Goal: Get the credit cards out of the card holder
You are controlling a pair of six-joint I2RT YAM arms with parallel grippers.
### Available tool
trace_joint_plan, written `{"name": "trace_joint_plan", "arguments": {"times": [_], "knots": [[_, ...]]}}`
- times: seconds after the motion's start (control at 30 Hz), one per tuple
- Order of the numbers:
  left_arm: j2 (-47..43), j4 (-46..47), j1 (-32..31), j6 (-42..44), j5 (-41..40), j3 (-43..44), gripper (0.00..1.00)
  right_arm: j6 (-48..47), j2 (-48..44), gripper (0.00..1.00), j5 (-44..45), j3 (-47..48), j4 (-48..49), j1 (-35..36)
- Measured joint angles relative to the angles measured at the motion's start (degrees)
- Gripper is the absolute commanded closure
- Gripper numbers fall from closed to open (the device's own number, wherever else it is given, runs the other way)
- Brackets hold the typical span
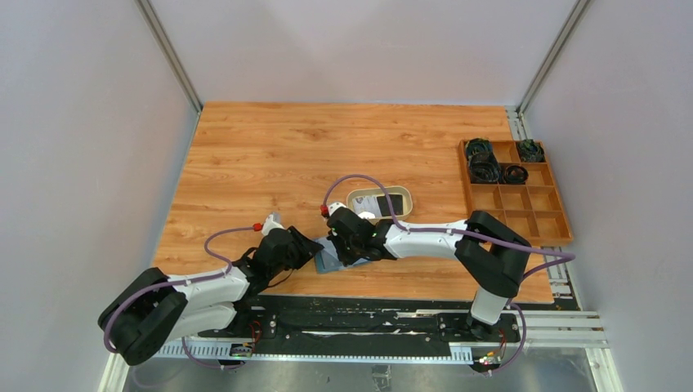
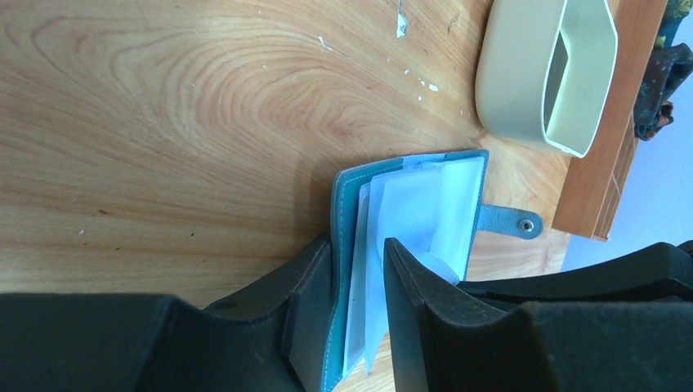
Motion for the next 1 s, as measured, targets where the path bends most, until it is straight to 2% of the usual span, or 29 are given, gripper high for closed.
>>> {"name": "trace_joint_plan", "arguments": {"times": [0.37,0.5,0.6,0.73,0.93,1.0], "knots": [[-6.60,-7.32,0.00,-0.02,-1.70,-0.59,0.63,2.93,0.00,1.00,-2.99,-0.85,0.98,-2.08],[-8.61,-9.75,0.00,0.00,-2.49,-0.76,0.68,4.20,-0.02,1.00,-5.49,-1.44,1.81,-3.34],[-8.79,-10.32,0.00,0.04,-2.82,-0.83,0.79,4.63,-0.02,1.00,-6.29,-1.60,2.03,-3.74],[-8.50,-10.38,0.00,-0.04,-2.99,-1.05,0.84,5.14,-0.02,1.00,-6.80,-1.70,2.21,-4.04],[-7.61,-9.49,0.00,-0.04,-3.02,-1.05,0.85,5.49,-0.02,1.00,-7.17,-1.75,2.29,-4.22],[-7.52,-9.22,0.00,-0.04,-3.02,-1.05,0.81,5.51,-0.02,1.00,-7.19,-1.75,2.29,-4.24]]}}
